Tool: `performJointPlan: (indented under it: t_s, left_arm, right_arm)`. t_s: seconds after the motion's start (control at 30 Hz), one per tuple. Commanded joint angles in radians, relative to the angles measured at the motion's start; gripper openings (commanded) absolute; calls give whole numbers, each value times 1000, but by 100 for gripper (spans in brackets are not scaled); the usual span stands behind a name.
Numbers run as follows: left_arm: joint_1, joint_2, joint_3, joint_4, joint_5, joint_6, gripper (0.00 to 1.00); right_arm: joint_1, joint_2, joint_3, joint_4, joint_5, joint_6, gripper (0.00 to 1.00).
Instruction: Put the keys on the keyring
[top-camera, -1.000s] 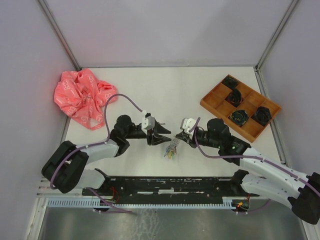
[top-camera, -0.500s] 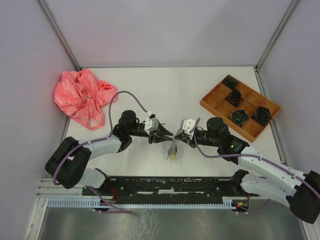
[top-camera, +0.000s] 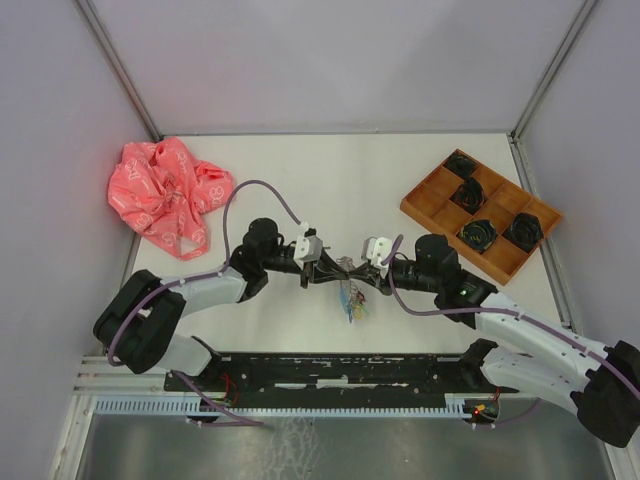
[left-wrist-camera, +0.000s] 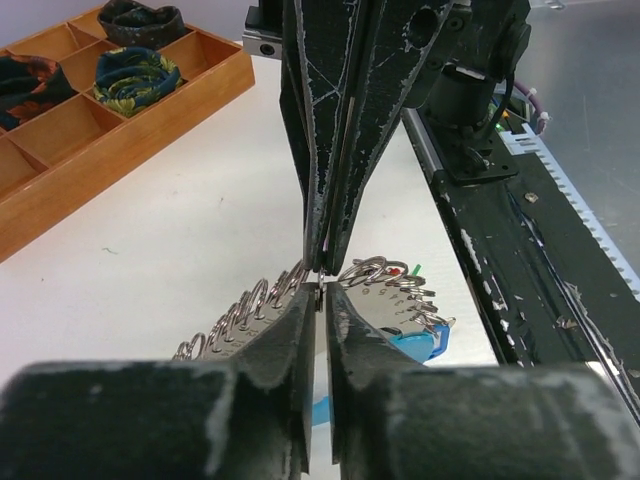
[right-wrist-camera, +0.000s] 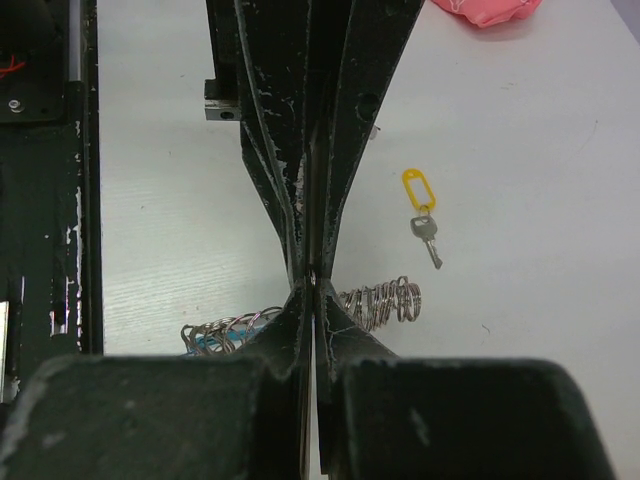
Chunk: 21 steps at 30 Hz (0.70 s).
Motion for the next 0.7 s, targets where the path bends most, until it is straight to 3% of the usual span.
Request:
performJointPlan:
  t_s: [0.0,0.17,0.3,0.43,0.67]
  left_arm:
    - [-11,10,37,3,11,48,5]
    - [-11,-39,63,-157,-34,119,3]
    - [-21,-104,112,-386,-141,199,3]
    - [-47,-142,195,-650,-298,277,3]
    - [-86,-183,253,-794,-434,305,3]
  right_arm:
    - [-8,-5,9,97,-30,13,1]
    - [-13,-31,5,31,-1,4,3]
    - [-13,-65,2,-46,31,-7,21]
    - [-13,-89,10,-109,62,-21,31]
    - [-13,-66,-6,-56,7,-15,32]
